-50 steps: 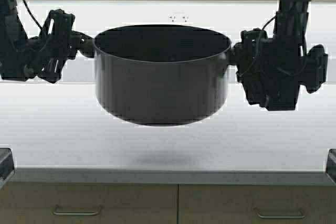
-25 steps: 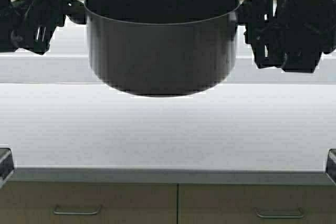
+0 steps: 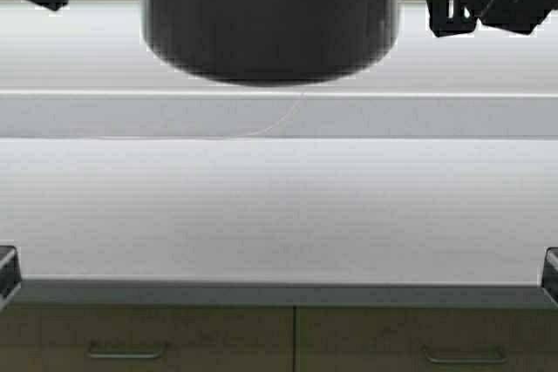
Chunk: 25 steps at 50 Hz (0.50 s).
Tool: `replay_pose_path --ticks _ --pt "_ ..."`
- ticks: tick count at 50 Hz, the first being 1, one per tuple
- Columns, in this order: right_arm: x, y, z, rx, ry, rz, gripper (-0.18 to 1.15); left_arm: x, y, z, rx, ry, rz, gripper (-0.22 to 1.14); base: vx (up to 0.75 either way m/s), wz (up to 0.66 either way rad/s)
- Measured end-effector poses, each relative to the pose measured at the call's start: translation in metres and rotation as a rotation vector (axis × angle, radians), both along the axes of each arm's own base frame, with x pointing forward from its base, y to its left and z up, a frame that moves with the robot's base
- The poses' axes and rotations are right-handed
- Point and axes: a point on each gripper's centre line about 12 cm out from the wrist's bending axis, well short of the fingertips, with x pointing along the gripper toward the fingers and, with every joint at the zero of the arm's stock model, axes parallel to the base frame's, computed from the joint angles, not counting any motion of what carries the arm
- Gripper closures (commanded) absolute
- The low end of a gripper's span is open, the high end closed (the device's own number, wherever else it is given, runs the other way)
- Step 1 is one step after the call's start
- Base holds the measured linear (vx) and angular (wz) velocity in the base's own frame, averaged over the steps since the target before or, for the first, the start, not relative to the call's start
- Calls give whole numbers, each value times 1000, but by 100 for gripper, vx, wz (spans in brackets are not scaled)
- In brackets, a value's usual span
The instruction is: Open the cabinet, put the pot inside, then close it
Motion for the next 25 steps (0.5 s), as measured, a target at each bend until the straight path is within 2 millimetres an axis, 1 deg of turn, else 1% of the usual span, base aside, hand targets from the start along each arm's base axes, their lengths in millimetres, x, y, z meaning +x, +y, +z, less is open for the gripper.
replay_pose_path --ticks 7,20,25 --pt "8 7 30 -13 -3 5 89 9 -5 30 19 21 -4 88 0 0" --pt "22 19 93 -43 -10 23 89 27 -11 72 -23 10 -1 88 1 -1" --pt "30 21 109 -40 -1 23 89 39 -9 83 -39 27 11 88 1 -1"
